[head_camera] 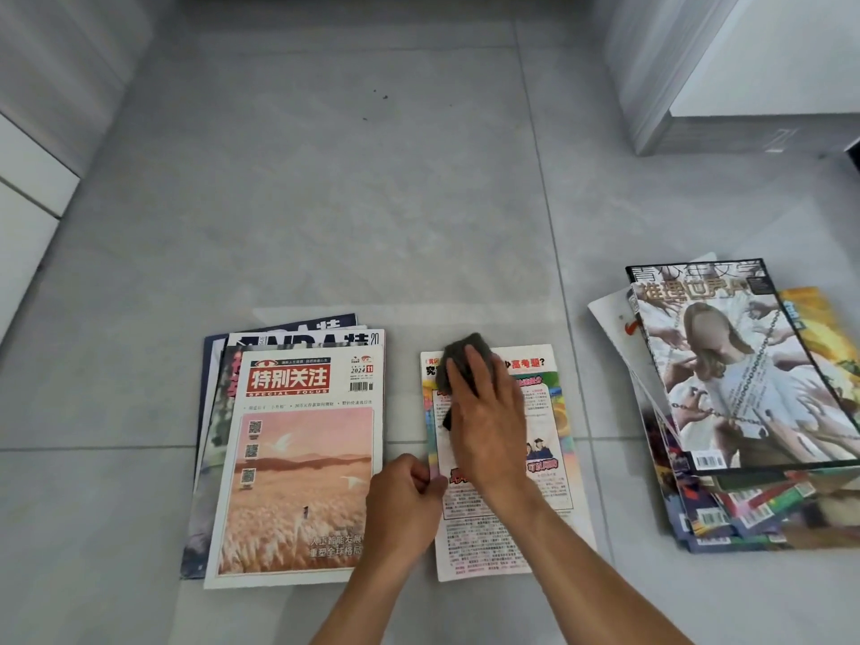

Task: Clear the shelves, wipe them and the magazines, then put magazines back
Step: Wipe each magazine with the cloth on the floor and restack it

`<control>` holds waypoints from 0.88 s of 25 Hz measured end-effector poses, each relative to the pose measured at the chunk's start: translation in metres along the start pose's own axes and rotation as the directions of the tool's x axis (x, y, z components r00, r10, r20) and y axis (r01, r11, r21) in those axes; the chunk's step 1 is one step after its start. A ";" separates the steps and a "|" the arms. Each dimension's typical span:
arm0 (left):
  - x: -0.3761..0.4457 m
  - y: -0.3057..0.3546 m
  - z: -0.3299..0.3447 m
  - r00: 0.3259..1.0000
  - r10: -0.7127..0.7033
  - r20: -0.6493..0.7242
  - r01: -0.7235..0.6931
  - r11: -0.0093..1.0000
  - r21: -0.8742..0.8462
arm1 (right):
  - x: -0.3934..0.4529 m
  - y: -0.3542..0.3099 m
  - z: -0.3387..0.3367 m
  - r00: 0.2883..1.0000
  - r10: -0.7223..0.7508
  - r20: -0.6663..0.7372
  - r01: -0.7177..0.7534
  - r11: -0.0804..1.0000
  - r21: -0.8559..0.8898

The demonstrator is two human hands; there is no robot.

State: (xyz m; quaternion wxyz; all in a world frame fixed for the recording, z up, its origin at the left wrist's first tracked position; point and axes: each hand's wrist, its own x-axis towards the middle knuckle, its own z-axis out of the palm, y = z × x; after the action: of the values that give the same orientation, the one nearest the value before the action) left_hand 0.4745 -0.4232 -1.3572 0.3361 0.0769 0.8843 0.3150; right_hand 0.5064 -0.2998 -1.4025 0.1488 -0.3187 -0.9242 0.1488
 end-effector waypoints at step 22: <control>0.018 -0.017 -0.003 0.985 -0.021 0.169 0.045 0.989 -0.142 | -0.096 0.058 -0.039 0.971 0.233 -0.054 -0.236 0.970 -0.056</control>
State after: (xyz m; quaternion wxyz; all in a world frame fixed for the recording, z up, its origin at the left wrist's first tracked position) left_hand 0.4599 -0.4321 -1.3752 0.4189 0.0637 0.8289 0.3653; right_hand 0.6249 -0.3104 -1.4054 0.1416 -0.4335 -0.8806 0.1290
